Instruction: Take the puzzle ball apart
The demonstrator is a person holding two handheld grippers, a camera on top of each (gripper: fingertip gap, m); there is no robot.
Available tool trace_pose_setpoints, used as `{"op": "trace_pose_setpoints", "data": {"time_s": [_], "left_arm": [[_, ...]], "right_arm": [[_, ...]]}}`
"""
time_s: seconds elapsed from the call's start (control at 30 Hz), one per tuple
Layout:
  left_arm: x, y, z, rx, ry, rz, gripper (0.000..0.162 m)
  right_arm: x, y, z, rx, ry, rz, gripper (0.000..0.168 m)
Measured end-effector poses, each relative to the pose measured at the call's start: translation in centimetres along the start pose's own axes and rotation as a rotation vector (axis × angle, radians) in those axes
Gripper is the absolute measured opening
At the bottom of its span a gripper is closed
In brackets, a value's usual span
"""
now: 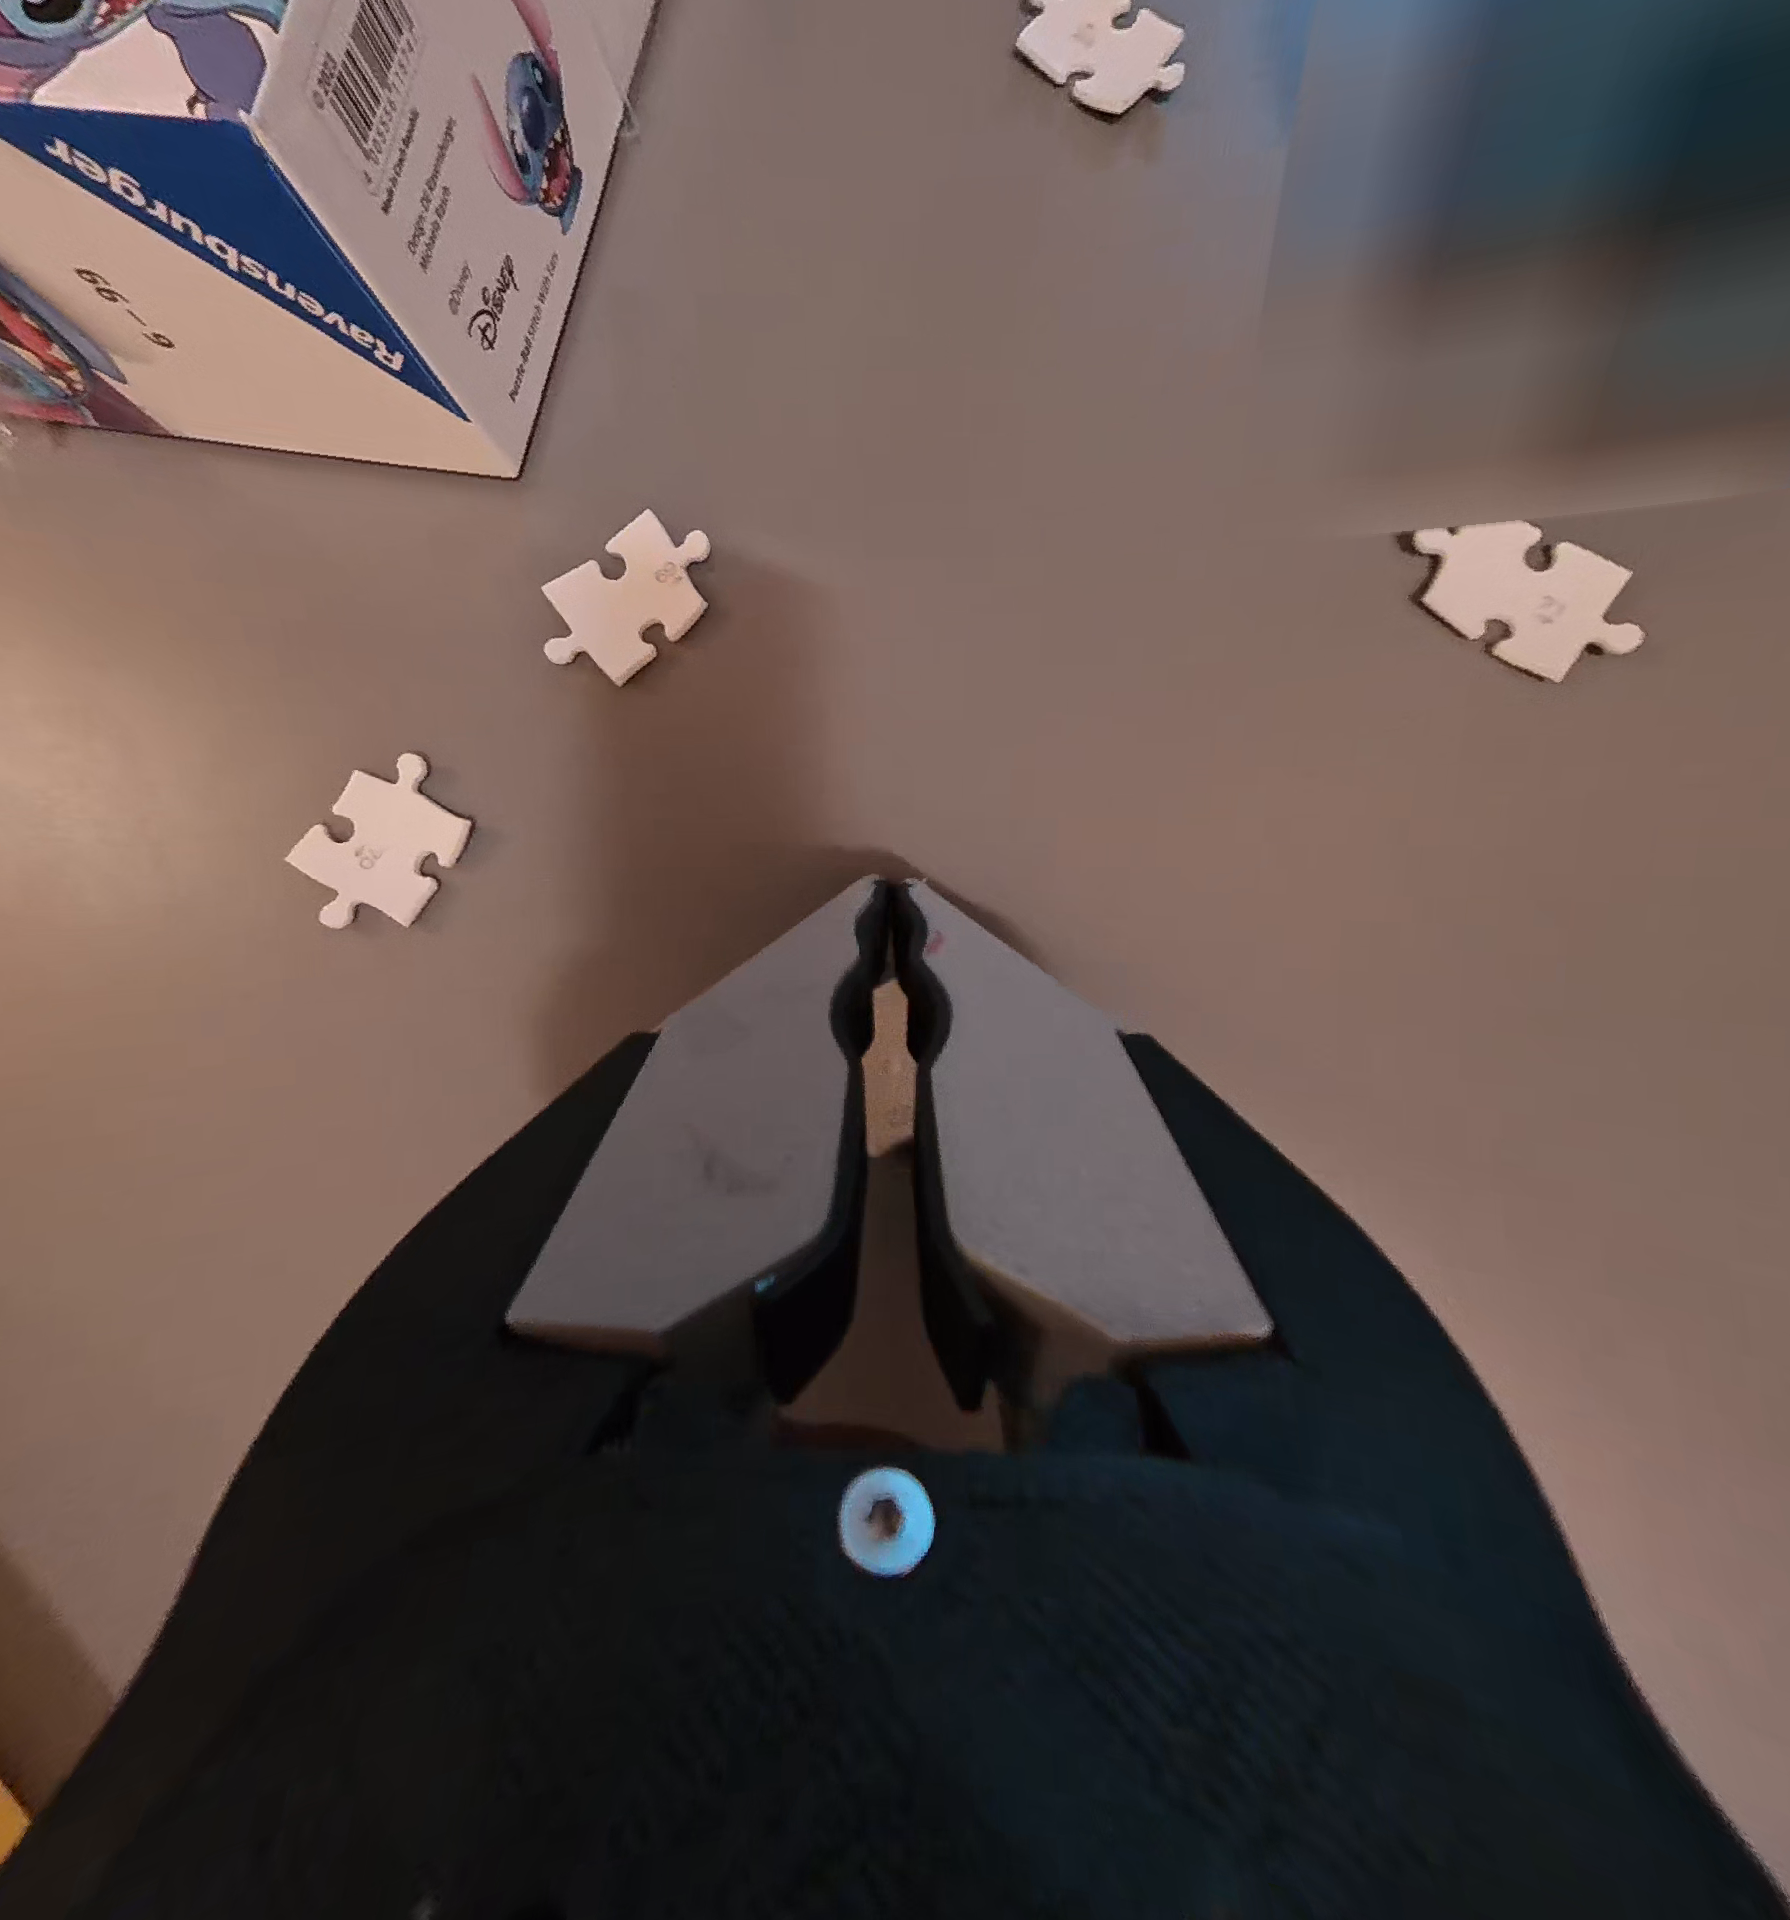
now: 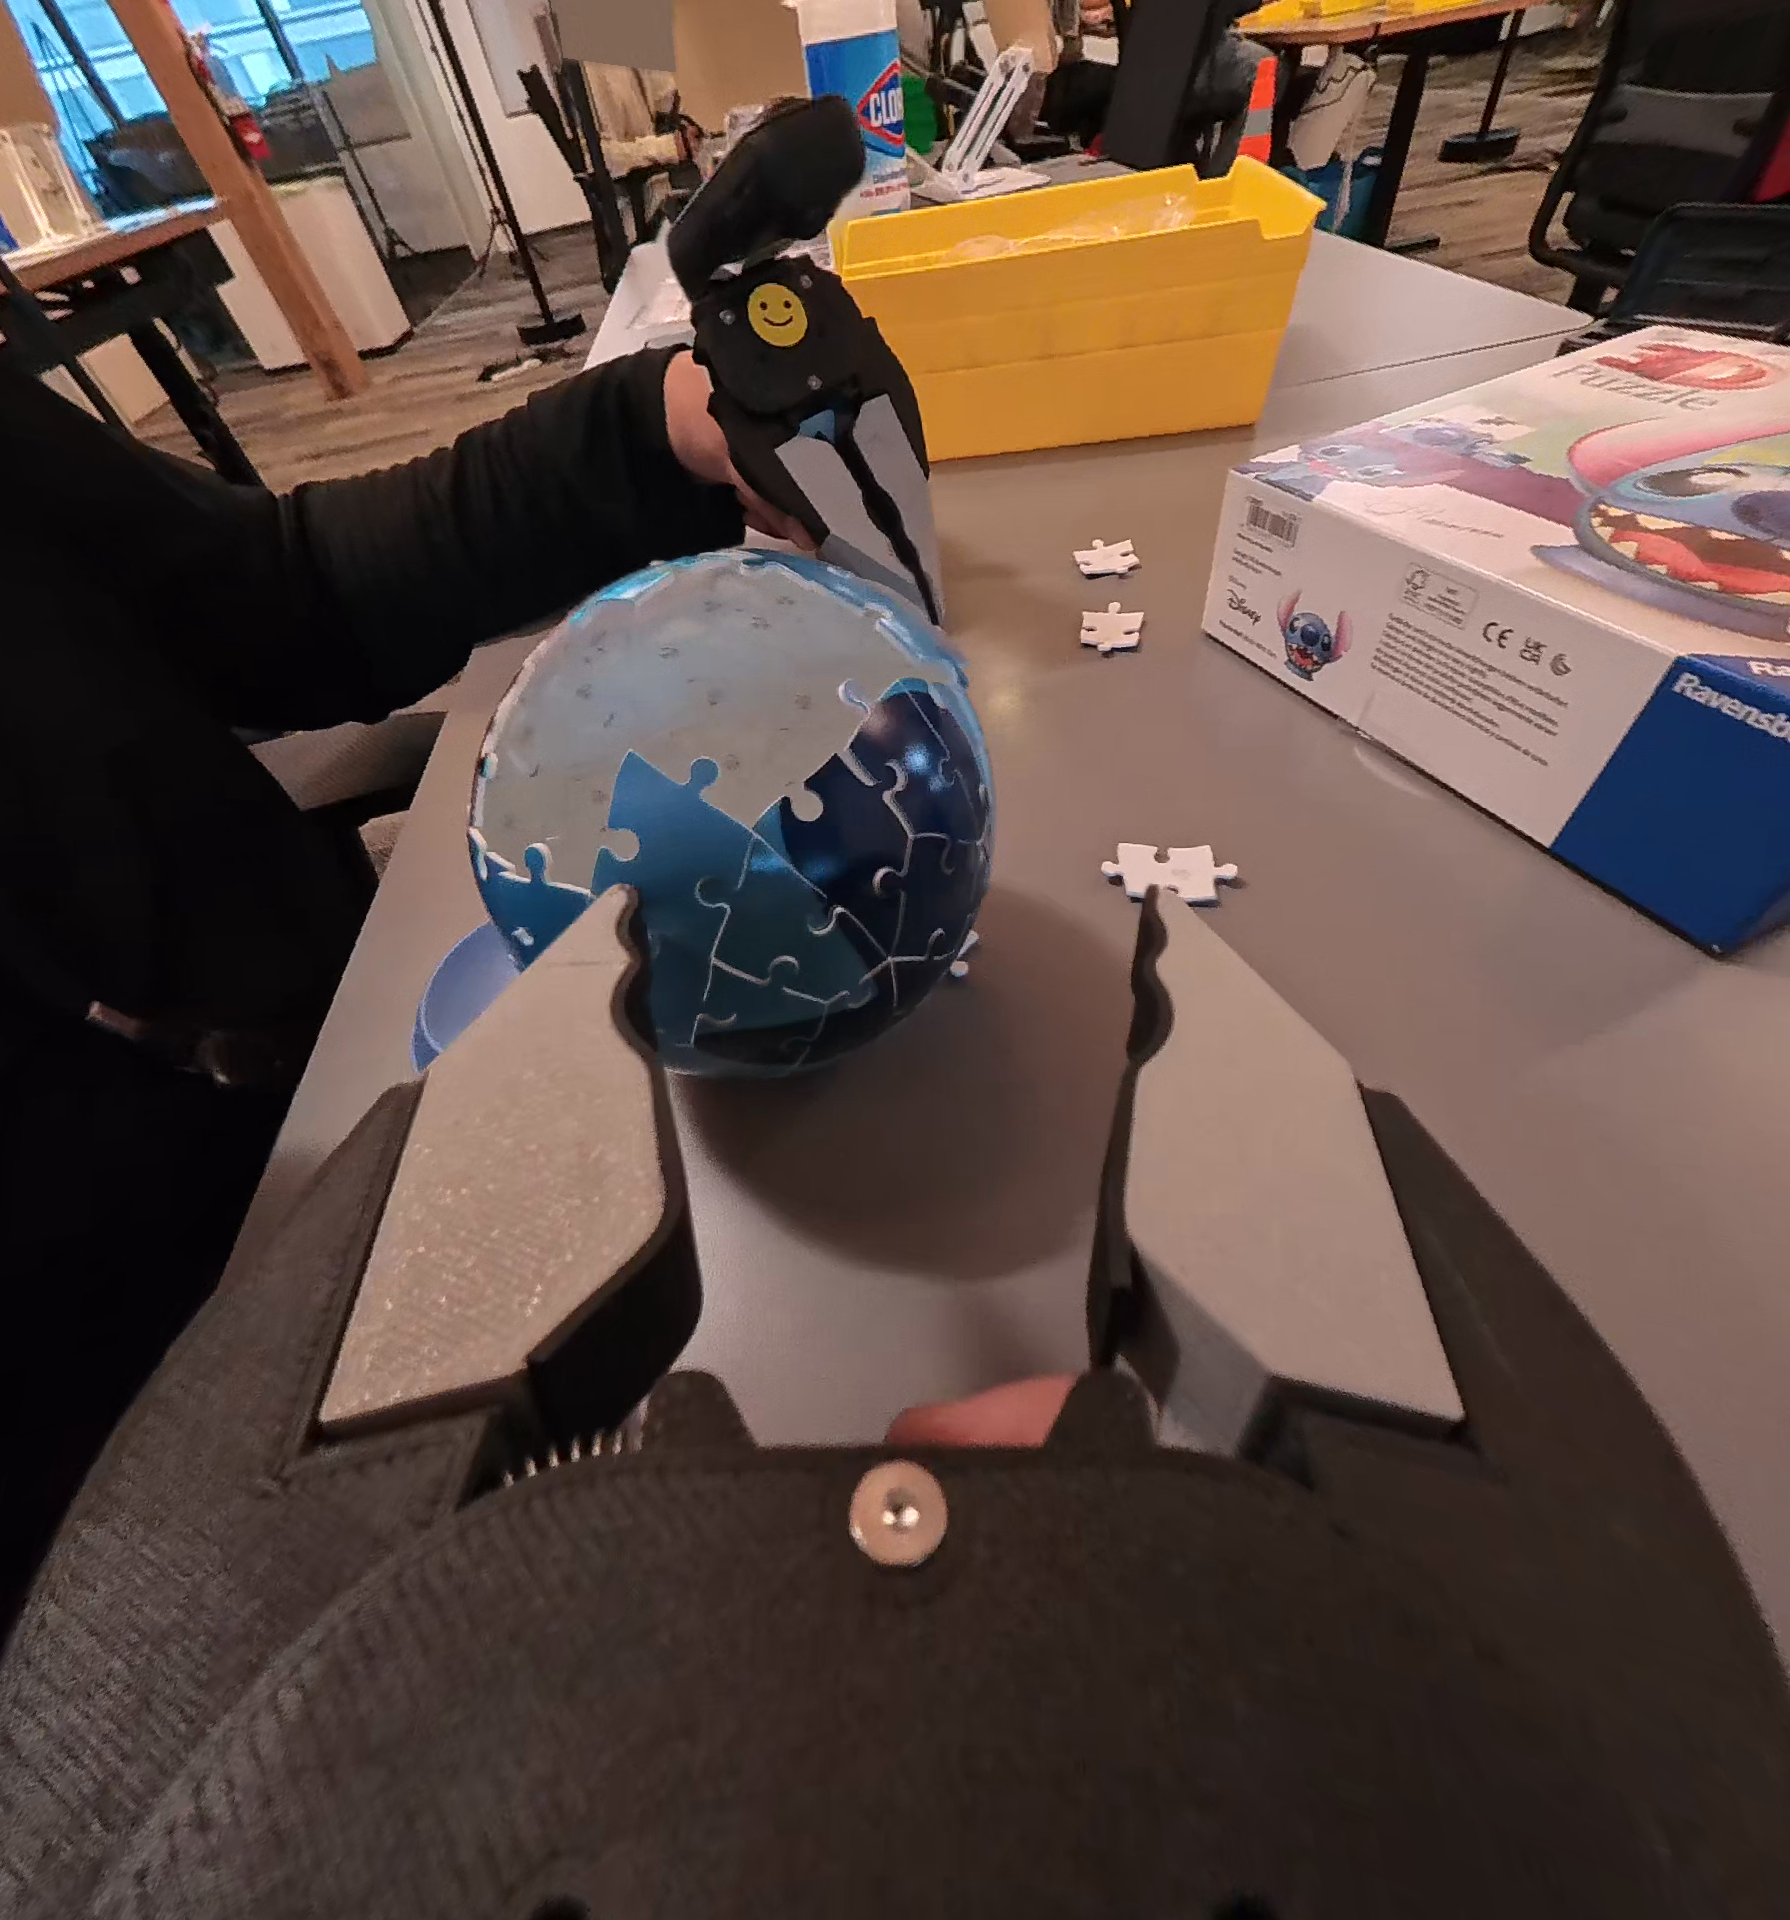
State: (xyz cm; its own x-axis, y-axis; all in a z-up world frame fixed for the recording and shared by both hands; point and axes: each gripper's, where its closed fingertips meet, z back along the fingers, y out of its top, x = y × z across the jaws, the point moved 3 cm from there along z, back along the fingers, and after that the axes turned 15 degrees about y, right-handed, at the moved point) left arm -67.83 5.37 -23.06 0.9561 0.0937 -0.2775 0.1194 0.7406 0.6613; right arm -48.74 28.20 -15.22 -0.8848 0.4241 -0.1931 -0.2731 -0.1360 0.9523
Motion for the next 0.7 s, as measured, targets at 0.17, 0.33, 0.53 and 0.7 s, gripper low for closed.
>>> {"op": "trace_pose_setpoints", "data": {"time_s": [0.17,0.33,0.53,0.7], "left_arm": [[-0.8,1.3,0.6,0.076,0.042,0.058,0.0],[0.1,2.7,1.6,0.175,-0.035,0.121,0.019],[5.9,6.7,4.2,0.375,-0.299,0.063,0.062],[11.4,9.2,3.5,0.371,-0.311,-0.114,0.086]], "right_arm": [[0.6,0.0,0.8,0.041,-0.021,-0.02,0.085],[-0.1,-0.9,0.2,0.015,0.082,-0.076,0.08],[-1.4,-2.0,-1.7,-0.044,0.195,-0.129,0.094],[-2.0,-2.5,-2.9,-0.081,0.22,-0.112,0.095]]}}
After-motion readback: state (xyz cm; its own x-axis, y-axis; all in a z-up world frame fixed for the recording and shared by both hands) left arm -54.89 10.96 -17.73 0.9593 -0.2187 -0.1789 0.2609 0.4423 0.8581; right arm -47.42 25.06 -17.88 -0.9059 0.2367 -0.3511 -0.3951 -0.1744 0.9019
